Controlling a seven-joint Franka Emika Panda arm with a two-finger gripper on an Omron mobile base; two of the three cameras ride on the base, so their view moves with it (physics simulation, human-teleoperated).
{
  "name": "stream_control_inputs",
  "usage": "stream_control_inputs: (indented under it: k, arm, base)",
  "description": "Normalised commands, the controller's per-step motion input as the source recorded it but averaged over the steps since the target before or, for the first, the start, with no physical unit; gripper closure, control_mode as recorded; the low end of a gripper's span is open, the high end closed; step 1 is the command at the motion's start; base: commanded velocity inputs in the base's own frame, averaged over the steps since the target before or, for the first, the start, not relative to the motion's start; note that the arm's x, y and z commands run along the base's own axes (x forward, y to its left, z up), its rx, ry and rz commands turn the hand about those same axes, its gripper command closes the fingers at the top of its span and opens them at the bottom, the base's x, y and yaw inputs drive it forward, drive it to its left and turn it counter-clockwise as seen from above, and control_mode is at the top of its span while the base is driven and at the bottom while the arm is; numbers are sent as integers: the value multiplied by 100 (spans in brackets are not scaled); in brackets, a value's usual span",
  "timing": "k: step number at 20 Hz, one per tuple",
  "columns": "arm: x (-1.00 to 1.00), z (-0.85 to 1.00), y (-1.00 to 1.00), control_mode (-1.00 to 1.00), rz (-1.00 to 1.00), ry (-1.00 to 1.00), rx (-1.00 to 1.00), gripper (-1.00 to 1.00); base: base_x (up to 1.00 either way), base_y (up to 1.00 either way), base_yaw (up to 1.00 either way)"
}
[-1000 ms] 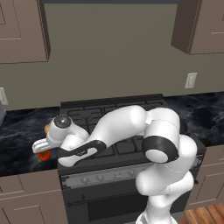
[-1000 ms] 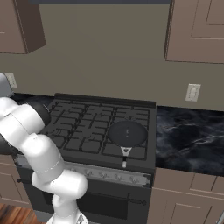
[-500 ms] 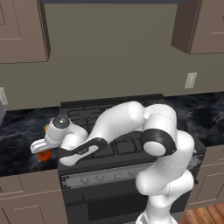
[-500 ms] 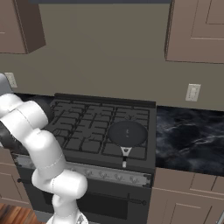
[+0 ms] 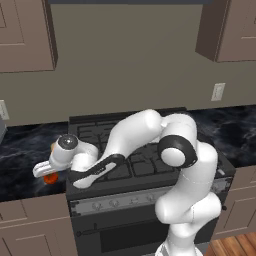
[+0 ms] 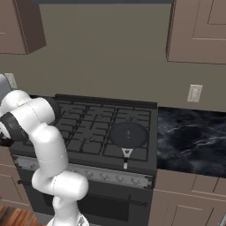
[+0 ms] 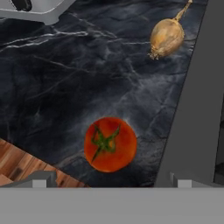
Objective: Place the pan on the front right burner on the stove. Then place the tomato and the onion in the pan and turn on the front right burner.
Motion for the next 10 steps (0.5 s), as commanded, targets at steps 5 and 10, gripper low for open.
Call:
stream_control_inputs:
  k: [5, 10]
  arm:
    - [0, -11, 6, -100, 0, 0, 0, -100]
    - [0, -14, 0, -100, 0, 0, 0, -100]
  base:
    - [0, 0, 0]
    - [0, 0, 0]
